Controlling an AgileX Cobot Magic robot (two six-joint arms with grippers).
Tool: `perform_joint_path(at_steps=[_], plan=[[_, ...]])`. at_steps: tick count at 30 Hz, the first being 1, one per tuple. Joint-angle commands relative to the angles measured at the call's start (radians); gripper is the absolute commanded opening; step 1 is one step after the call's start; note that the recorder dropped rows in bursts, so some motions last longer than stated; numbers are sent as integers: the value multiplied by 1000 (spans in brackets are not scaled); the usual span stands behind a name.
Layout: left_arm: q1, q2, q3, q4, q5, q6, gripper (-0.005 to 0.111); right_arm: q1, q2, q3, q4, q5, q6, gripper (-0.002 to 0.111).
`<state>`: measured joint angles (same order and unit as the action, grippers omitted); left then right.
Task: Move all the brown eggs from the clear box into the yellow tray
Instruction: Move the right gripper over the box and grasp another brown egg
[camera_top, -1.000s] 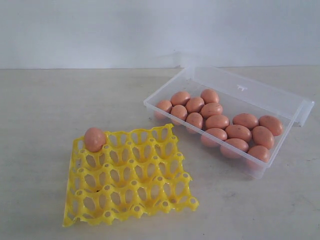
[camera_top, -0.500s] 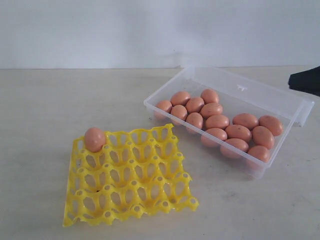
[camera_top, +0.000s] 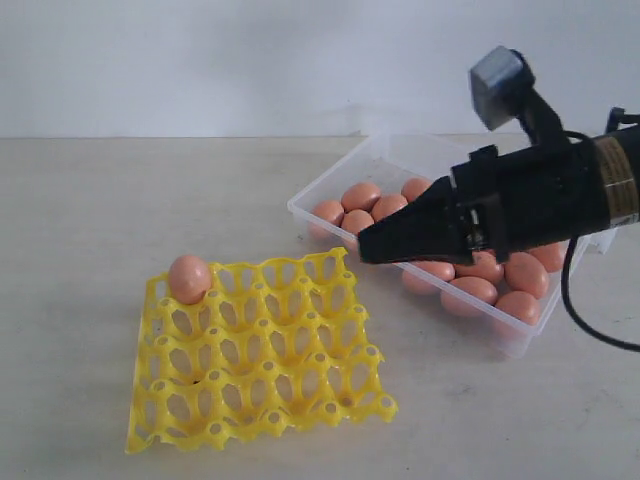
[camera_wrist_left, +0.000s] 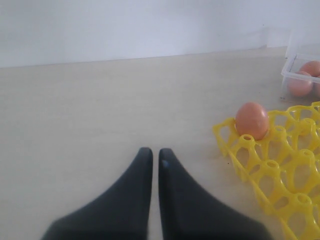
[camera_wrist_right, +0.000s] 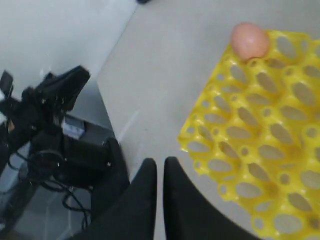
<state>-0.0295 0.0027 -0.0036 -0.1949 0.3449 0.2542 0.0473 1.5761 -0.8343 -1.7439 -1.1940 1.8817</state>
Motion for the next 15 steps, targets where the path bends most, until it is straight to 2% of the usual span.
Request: perform_joint_path(at_steps=[1, 4, 8, 12, 15], plan=[[-4, -3, 4, 1, -4, 1, 4, 171, -148, 3, 0, 153, -194, 0], [-4, -3, 4, 1, -4, 1, 4, 292, -303, 3, 0, 476, -343, 0], [-4, -3, 4, 1, -4, 1, 4, 407, -476, 3, 0, 1078, -561, 0], [-4, -3, 4, 1, -4, 1, 4, 433, -558, 3, 0, 1628, -690, 0], [-4, -3, 4, 1, -4, 1, 4, 417, -551, 3, 0, 2100, -972, 0]])
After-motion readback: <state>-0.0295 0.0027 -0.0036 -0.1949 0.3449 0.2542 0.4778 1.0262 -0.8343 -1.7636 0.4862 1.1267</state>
